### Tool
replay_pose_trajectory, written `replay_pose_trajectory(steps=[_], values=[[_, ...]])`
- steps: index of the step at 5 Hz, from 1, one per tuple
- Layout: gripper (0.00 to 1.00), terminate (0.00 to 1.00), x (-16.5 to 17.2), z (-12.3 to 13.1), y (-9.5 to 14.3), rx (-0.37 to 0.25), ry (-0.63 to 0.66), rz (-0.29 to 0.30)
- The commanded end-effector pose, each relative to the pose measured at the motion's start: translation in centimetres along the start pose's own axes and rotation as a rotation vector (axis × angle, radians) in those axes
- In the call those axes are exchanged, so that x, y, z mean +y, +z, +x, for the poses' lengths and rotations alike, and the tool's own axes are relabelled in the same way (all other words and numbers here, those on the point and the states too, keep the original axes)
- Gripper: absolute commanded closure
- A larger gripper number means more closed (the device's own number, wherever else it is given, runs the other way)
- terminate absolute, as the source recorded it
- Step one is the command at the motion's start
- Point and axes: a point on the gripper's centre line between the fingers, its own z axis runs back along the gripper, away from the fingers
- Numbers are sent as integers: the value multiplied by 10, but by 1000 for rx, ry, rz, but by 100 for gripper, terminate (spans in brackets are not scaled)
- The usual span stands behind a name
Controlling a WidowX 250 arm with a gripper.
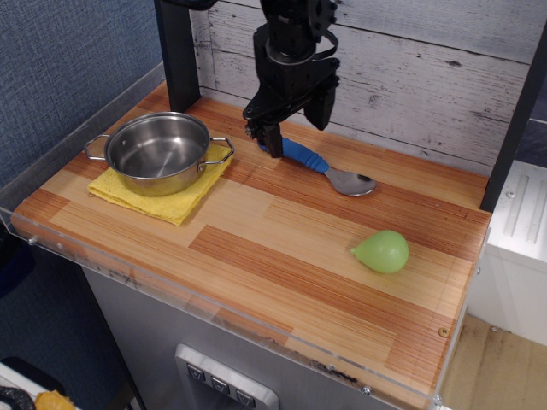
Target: Hold the spoon from top right side of the table and place it on center edge of the table.
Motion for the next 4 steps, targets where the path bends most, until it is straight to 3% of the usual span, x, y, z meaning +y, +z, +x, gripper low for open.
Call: replay_pose_trajectory(steps=[1,2,3,4], values=[[0,0,-12,5,-6,31,28,-28],[0,0,-11,-4,-16,45,19,1],[100,0,-14,-10,-21,40,-9,33],[100,0,-16,-14,-22,33,-12,39]])
